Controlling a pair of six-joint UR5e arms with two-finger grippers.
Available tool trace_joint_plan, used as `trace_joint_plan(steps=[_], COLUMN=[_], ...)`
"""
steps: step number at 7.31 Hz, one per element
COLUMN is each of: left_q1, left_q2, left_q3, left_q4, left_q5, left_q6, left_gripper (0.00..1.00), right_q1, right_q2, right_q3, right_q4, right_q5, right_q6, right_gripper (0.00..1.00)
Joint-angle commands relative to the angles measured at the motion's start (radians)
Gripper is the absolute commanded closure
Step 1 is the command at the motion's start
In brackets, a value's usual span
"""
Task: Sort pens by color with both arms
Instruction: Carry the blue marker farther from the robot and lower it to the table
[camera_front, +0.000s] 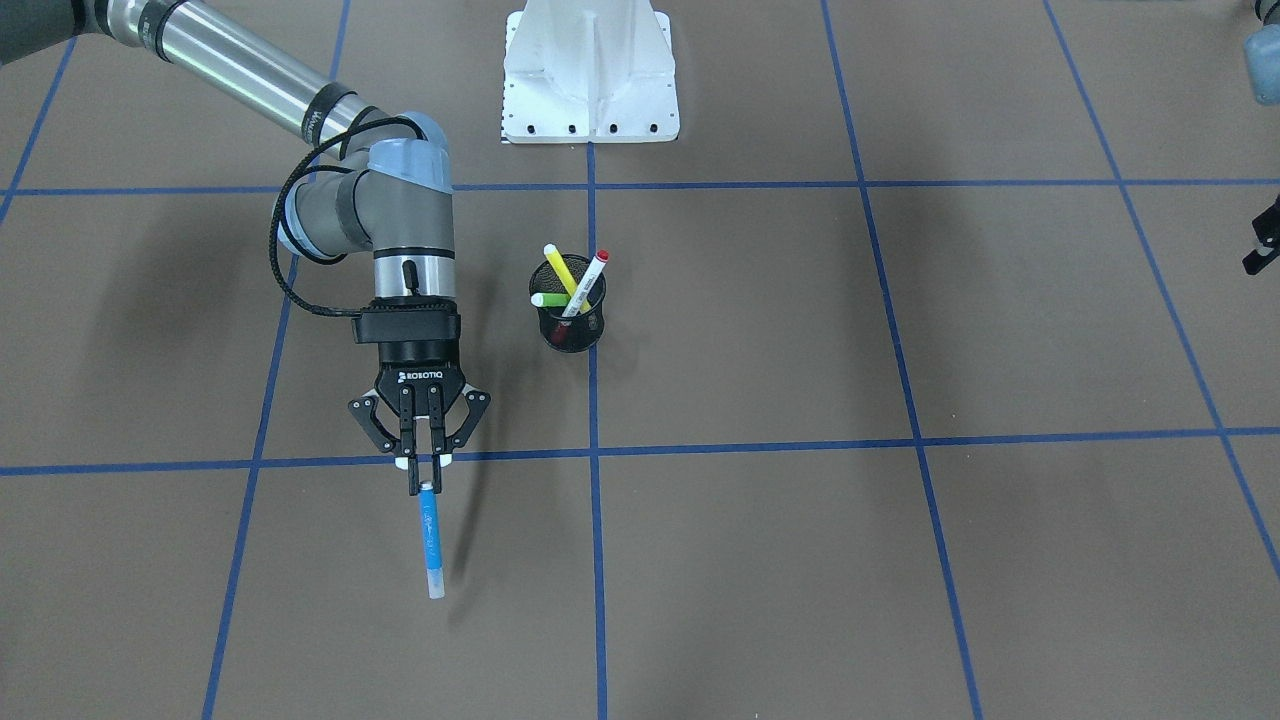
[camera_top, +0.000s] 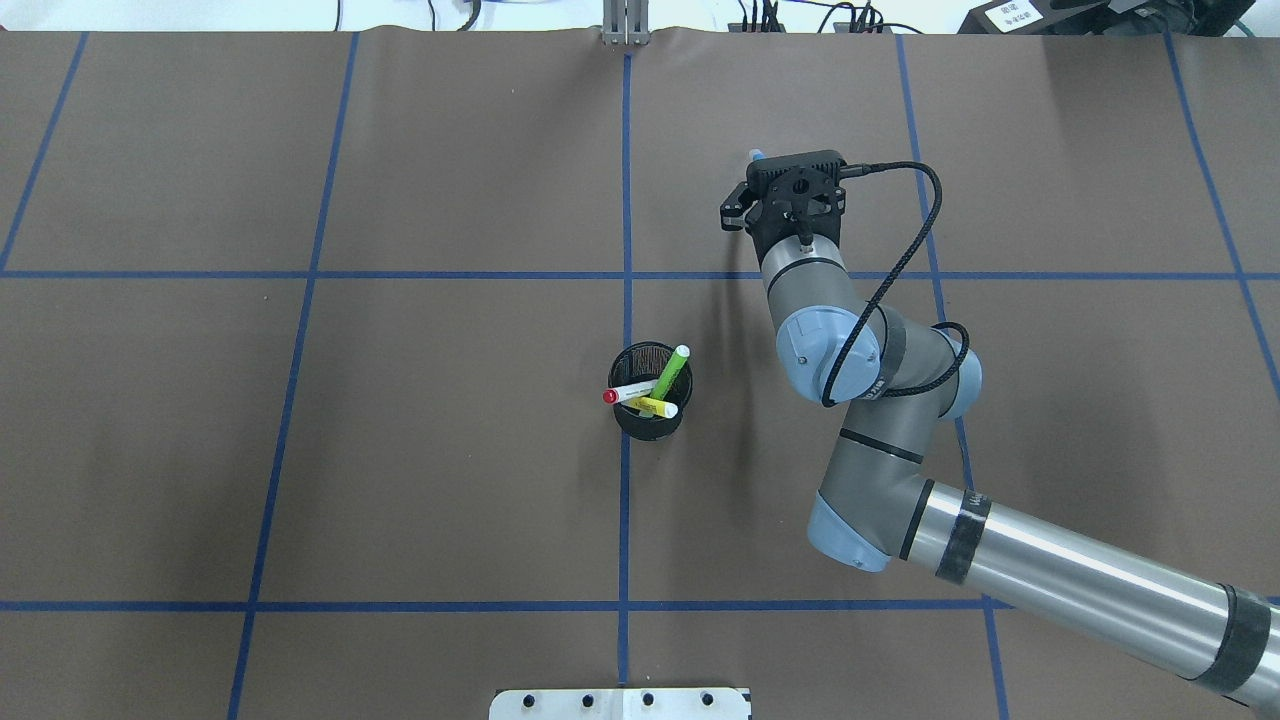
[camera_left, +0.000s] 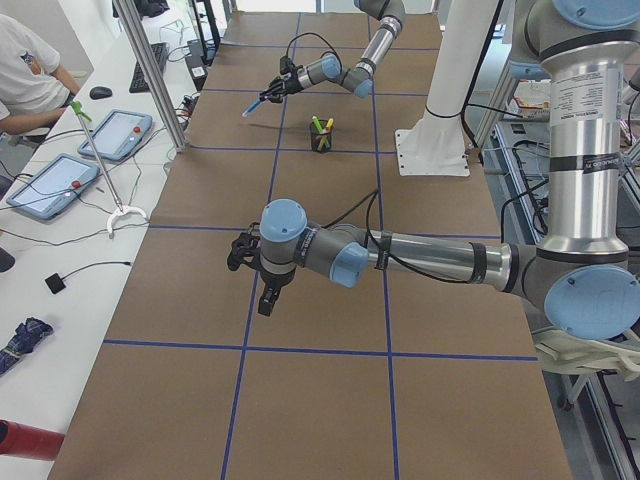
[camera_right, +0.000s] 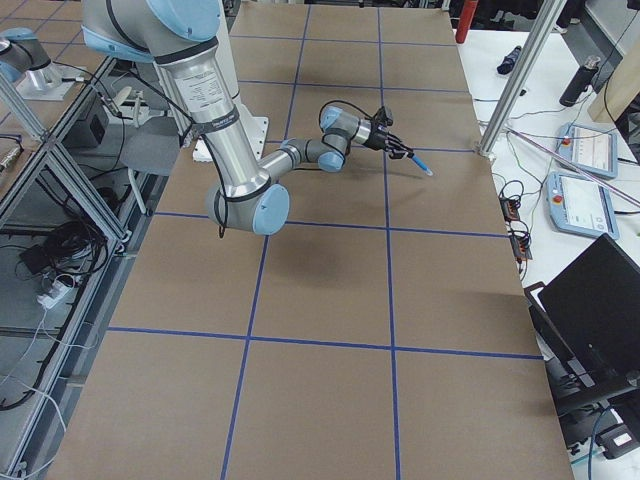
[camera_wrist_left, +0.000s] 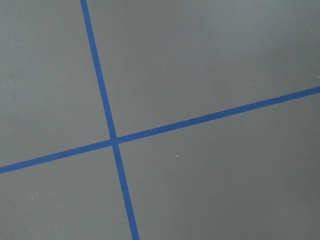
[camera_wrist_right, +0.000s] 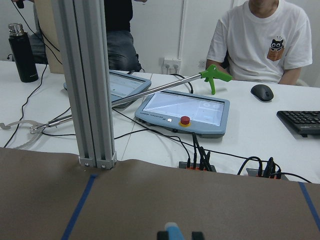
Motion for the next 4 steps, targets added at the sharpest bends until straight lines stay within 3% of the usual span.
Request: trace_joint_plan(steps=[1,4], left_q1=[-0.002,-0.002], left_q2=[0.000,0.000], left_q3=[-0.004,-0.010], left_q4=[0.000,0.000], left_q5=[0.000,0.000], left_q6=[-0.002,-0.002], left_gripper=[0.00,0.00], right_q1=[-0.004,-0.001], right_q2=[0.004,0.058], right_q3=[-0.009,-0.075], right_q4=[0.008,0.004], right_q5=[-0.002,-0.003], right_q6=[0.000,-0.006], right_gripper=[1.00,1.00])
